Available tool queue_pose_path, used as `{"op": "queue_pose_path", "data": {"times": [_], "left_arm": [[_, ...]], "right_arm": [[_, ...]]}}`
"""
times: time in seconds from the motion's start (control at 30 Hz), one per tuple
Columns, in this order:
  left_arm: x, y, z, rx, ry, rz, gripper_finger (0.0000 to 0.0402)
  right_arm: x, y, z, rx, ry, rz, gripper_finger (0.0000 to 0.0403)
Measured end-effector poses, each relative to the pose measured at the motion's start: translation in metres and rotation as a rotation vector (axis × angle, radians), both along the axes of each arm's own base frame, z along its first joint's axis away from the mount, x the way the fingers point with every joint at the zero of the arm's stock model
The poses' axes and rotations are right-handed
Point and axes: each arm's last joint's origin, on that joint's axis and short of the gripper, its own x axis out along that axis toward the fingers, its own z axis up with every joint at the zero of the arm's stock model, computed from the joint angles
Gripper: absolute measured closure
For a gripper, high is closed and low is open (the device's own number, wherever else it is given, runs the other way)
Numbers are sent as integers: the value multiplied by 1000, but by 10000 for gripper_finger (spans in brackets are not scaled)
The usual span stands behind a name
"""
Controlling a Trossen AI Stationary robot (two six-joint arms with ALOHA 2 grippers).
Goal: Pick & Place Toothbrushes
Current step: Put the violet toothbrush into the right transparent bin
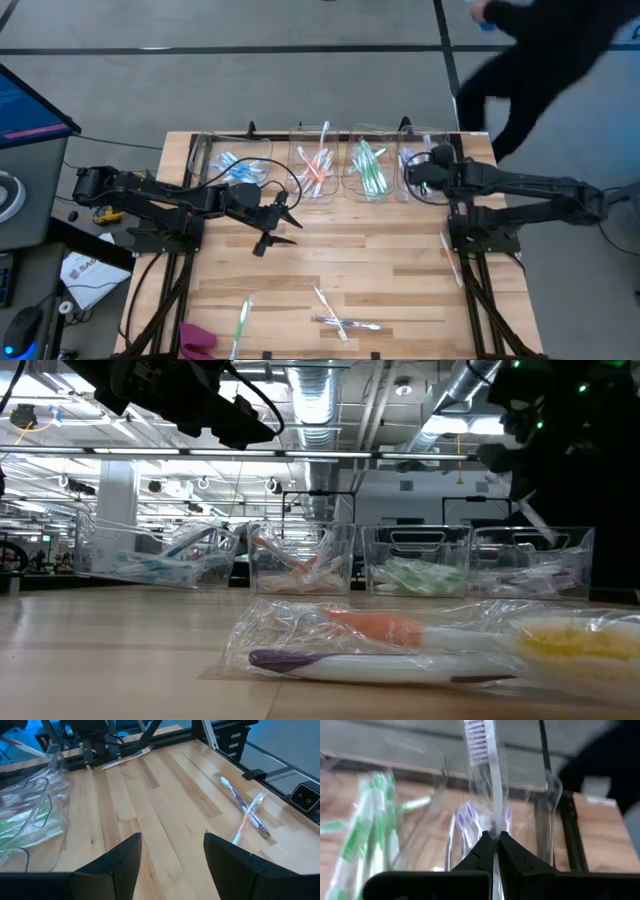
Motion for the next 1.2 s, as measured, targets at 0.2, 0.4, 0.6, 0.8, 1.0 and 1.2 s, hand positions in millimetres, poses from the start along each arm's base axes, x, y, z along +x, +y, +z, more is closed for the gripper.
{"op": "queue_pose_path", "data": {"times": [0.2, 0.4, 0.6, 0.8, 1.0, 1.2], "left_arm": [[0, 0, 0, -14, 4, 6, 192], [0, 0, 0, -17, 6, 8, 192], [0, 0, 0, -18, 7, 8, 192], [0, 0, 0, -18, 8, 8, 192], [0, 0, -1, -18, 12, 8, 192], [-1, 0, -3, -17, 17, 8, 192]], "right_arm": [[-2, -15, -6, 103, 12, 9, 403], [1, -24, -4, 94, -2, 34, 403], [2, -31, -11, 178, 29, 40, 403], [11, -38, -24, 231, 104, 38, 360], [18, -43, -39, 310, 158, 35, 275], [19, -48, -45, 328, 177, 4, 195]]}}
